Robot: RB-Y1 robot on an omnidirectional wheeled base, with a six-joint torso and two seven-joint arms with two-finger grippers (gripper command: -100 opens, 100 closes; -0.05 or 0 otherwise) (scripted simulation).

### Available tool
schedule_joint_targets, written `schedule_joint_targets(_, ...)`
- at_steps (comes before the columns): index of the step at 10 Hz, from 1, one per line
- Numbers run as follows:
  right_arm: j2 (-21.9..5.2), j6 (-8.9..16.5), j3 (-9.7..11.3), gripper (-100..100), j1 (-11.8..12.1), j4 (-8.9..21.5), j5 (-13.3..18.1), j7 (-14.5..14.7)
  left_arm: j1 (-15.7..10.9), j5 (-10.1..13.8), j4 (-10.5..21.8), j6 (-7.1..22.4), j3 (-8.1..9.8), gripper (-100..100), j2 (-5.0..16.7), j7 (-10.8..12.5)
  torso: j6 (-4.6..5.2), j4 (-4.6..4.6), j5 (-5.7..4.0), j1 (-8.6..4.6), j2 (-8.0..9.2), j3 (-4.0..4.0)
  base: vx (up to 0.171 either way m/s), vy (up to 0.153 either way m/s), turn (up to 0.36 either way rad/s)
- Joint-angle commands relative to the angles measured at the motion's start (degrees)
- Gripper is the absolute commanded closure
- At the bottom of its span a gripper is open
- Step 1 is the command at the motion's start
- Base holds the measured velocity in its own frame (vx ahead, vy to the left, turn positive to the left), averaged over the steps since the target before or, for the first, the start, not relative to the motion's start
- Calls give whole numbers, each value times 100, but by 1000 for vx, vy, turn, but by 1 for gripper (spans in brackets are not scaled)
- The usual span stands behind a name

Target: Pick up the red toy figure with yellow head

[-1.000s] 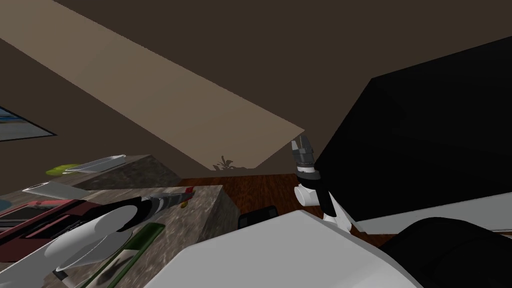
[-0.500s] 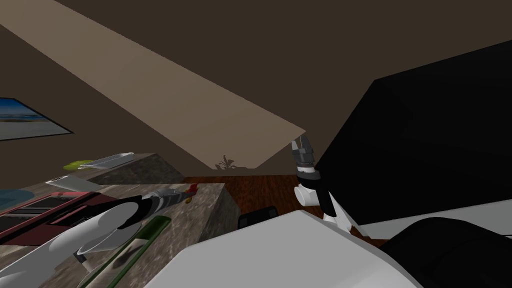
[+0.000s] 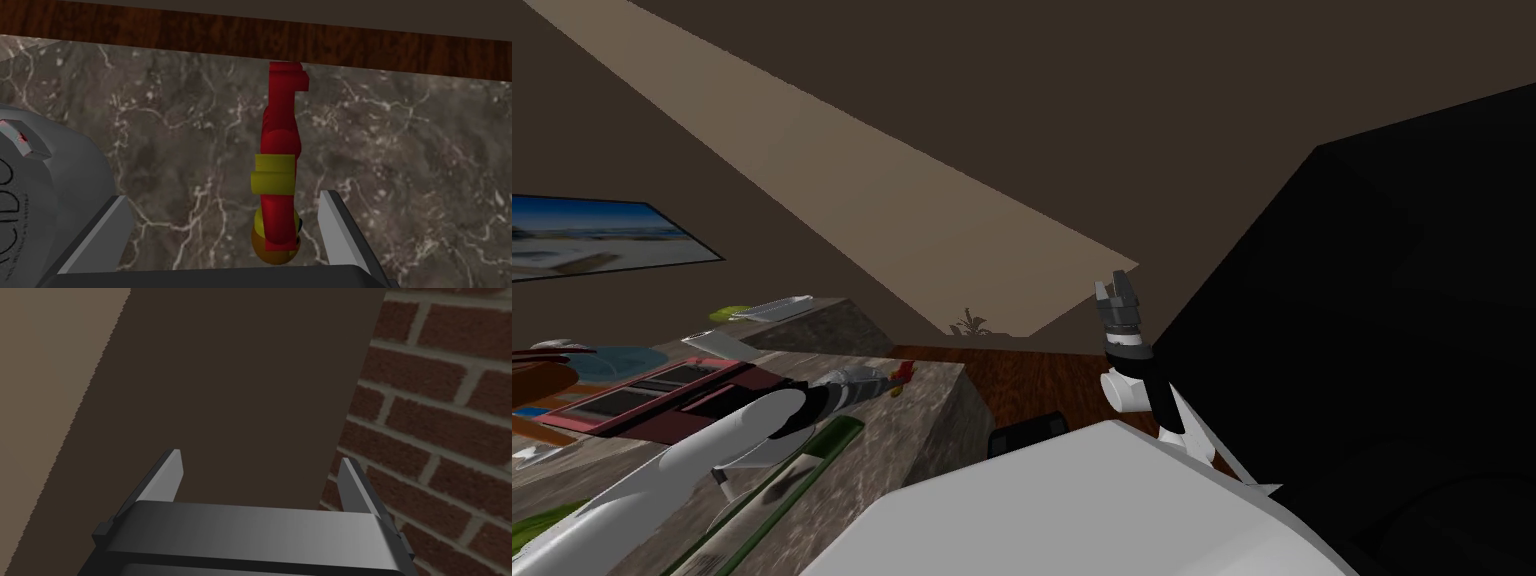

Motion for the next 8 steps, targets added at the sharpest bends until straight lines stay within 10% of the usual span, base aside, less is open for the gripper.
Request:
schedule_joint_targets(1,0,0,0,0,0,0,0,0,-286,-72,286,104,0,-100,-104,-264,0,0,0,0,0,0,17,-36,104)
schedule_joint_targets(8,0,0,0,0,-1,0,0,0,-1415,-448,1362,687,33,-100,-680,-1143,6,1,-1,4,3,1,14,-30,102)
